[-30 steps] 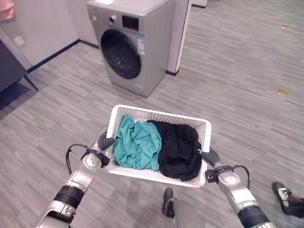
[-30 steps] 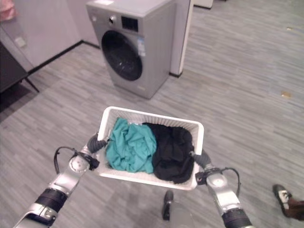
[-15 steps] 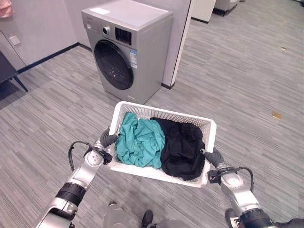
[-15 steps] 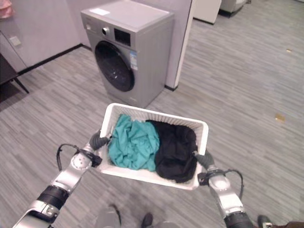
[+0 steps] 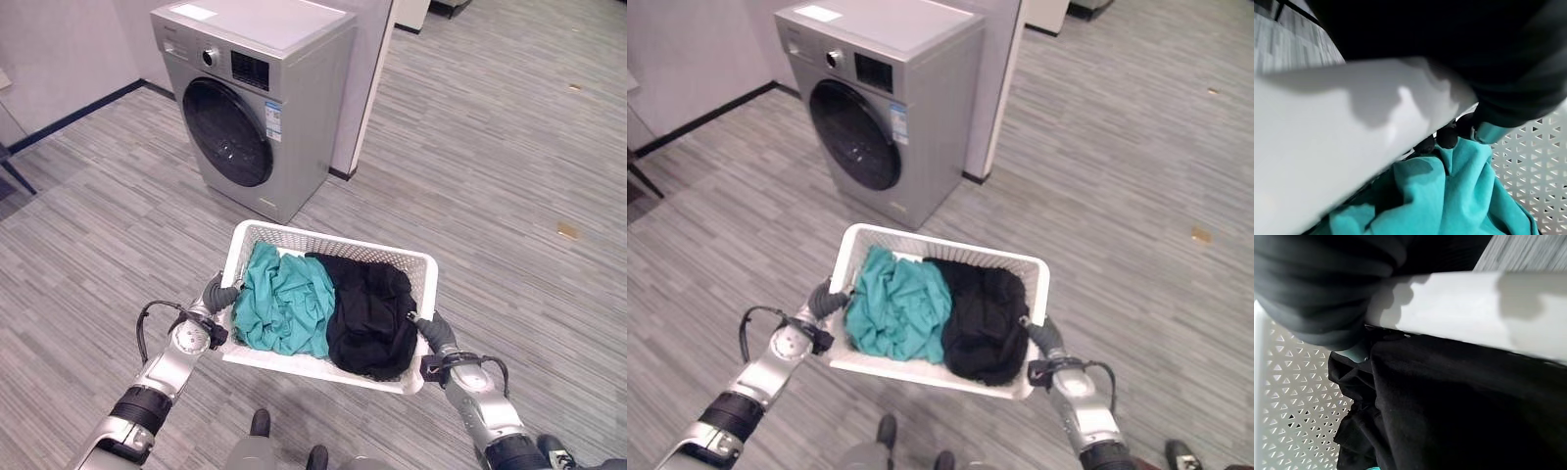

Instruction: Grab the laundry basket,head to the washer,open it,put in the laundry and shut it.

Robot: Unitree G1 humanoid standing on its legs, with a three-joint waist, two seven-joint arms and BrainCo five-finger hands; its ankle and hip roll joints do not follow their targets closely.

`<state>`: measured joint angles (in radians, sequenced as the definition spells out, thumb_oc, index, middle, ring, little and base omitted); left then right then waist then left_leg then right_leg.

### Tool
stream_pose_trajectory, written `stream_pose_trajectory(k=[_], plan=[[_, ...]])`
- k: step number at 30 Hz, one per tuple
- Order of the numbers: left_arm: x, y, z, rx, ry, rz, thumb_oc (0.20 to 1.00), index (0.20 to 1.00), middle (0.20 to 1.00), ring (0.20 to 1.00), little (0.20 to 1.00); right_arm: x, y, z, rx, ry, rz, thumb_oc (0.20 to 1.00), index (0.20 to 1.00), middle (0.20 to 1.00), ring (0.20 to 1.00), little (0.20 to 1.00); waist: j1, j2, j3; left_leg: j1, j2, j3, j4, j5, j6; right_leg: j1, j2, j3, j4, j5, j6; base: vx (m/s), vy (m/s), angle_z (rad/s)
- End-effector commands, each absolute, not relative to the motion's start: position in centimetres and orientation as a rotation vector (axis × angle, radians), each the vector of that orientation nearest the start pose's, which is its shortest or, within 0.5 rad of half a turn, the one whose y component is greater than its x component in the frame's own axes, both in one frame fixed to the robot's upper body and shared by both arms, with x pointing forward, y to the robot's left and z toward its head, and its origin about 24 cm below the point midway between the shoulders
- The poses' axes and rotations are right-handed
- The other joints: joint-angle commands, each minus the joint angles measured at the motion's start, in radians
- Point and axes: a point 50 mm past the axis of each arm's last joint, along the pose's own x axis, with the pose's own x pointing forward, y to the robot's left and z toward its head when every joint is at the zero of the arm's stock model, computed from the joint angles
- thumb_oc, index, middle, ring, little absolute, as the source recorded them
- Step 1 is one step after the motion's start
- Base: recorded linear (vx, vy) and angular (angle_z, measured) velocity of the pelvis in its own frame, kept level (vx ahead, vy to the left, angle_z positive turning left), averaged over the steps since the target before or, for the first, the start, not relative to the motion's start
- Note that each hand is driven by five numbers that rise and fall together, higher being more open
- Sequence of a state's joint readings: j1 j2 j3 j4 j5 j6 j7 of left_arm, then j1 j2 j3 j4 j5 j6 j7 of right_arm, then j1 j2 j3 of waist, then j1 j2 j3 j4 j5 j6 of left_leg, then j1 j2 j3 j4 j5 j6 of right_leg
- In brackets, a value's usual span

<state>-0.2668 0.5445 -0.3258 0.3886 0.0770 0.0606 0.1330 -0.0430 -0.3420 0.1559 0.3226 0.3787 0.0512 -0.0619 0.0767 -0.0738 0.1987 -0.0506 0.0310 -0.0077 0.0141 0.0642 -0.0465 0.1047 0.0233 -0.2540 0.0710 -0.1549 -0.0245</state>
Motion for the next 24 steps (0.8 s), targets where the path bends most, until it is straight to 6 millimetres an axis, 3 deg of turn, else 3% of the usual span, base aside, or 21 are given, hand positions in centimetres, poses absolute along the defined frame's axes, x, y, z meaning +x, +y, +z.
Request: stream_pose_trajectory(k=[1, 15, 16, 24], plan=[[30.1, 24.3, 5.9, 0.720, 0.058, 0.039, 0.200, 0.200, 0.200, 0.200, 0.200, 25.5, -23.8, 1.5, 0.029, 0.139, -0.152, 0.200, 0.200, 0.200, 0.200, 0.200, 0.021, -0.008, -0.081, -0.033, 0.037, 0.024, 0.088, -0.082, 0.020, -0.015, -0.106, -0.037, -0.060, 0.053, 0.113, 0.04, 0.061, 0.00], [29.4, 24.9, 5.0, 0.726, 0.097, 0.047, 0.200, 0.200, 0.200, 0.200, 0.200, 24.4, -24.8, 0.3, -0.013, 0.194, -0.181, 0.200, 0.200, 0.200, 0.200, 0.200, 0.012, 0.003, -0.095, -0.004, 0.023, 0.027, 0.059, -0.089, 0.034, -0.015, -0.119, -0.044, -0.061, 0.052, 0.123, 0.01, 0.017, -0.02], [20.1, 25.1, -3.7, 0.446, 0.424, 0.090, 0.200, 0.200, 0.200, 0.200, 0.200, 20.2, -26.0, -6.1, -0.292, 0.569, -0.126, 0.200, 0.200, 0.200, 0.200, 0.200, -0.011, 0.069, -0.076, -0.037, 0.002, 0.337, 0.013, -0.120, 0.057, -0.031, -0.125, -0.148, -0.142, 0.040, 0.108, 0.00, 0.000, 0.00], [20.0, 25.0, -3.7, 0.451, 0.425, 0.089, 0.200, 0.200, 0.200, 0.200, 0.200, 20.7, -25.5, -5.3, -0.293, 0.523, -0.099, 0.200, 0.200, 0.200, 0.200, 0.200, -0.008, 0.066, -0.078, -0.011, 0.000, 0.328, -0.006, -0.120, 0.059, -0.026, -0.123, -0.149, -0.148, 0.047, 0.108, 0.01, -0.012, 0.08]])
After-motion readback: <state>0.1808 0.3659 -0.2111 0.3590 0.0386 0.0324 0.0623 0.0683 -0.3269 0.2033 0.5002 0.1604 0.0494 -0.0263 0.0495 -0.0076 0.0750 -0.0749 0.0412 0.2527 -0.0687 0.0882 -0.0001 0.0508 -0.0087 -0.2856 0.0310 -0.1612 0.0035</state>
